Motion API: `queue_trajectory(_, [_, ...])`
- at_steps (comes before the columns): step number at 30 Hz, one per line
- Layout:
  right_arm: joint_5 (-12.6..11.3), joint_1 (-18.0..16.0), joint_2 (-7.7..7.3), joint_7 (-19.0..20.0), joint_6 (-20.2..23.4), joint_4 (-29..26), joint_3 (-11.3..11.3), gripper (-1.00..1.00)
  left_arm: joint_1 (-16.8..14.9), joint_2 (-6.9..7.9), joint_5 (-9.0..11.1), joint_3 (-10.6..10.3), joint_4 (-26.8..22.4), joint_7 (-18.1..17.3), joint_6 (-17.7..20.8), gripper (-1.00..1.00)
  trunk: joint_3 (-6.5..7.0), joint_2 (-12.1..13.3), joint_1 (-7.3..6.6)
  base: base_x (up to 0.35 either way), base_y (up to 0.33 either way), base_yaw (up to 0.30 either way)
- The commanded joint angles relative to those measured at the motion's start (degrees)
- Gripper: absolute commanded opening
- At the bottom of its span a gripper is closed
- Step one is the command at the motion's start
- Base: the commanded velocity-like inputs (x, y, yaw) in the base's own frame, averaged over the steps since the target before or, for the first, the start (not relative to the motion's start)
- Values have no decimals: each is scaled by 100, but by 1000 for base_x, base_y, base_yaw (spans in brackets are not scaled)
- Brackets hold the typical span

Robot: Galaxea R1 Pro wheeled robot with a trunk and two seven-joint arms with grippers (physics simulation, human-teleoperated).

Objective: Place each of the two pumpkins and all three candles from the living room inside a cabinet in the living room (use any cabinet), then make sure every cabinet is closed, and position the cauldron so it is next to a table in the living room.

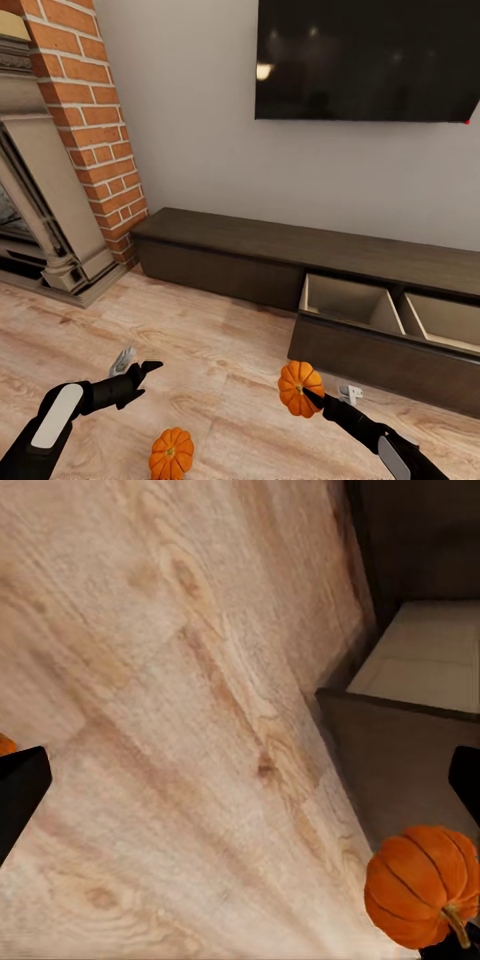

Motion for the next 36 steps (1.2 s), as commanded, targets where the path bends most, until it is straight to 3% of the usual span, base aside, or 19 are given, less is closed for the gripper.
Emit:
queue_trajectory(1, [-37,-3,0,21,19,-2,9,-100,-3,19,10,-1,28,1,16,100,-23,-44,21,0,0,0])
queue_trajectory(7, [19,-3,0,87,29,-107,50,-100,1,65,-119,-104,80,1,-194,100,-131,-284,153,0,0,0])
queue_trajectory(11, [22,-5,1,90,231,-402,79,-100,5,60,-530,-322,236,-21,-532,100,-215,-329,183,0,0,0])
queue_trajectory(13, [23,-4,0,91,465,-588,165,-100,5,63,-663,-439,449,-265,-741,100,-259,-332,188,0,0,0])
queue_trajectory(16, [23,-3,-2,84,862,-713,409,-100,-1,129,-766,-552,786,-1042,-921,100,-326,-336,196,0,0,0])
queue_trajectory(21, [15,-3,-4,83,1630,-1269,547,-100,-3,332,-784,-587,1097,-1387,-1127,100,-437,-342,209,0,0,0])
queue_trajectory(25, [-6,-3,2,76,2566,-2217,543,-100,-3,496,-780,-586,1215,-1499,-1294,100,-525,-348,219,0,0,0])
queue_trajectory(31, [-104,23,45,-123,3901,-4922,523,-100,-3,632,-781,-582,1537,-1817,-1373,100,-658,-356,235,0,0,0])
queue_trajectory(36, [-227,63,56,-170,4516,-5510,500,-100,-3,671,-783,-585,1645,-1856,-1530,100,-769,-363,248,0,0,0])
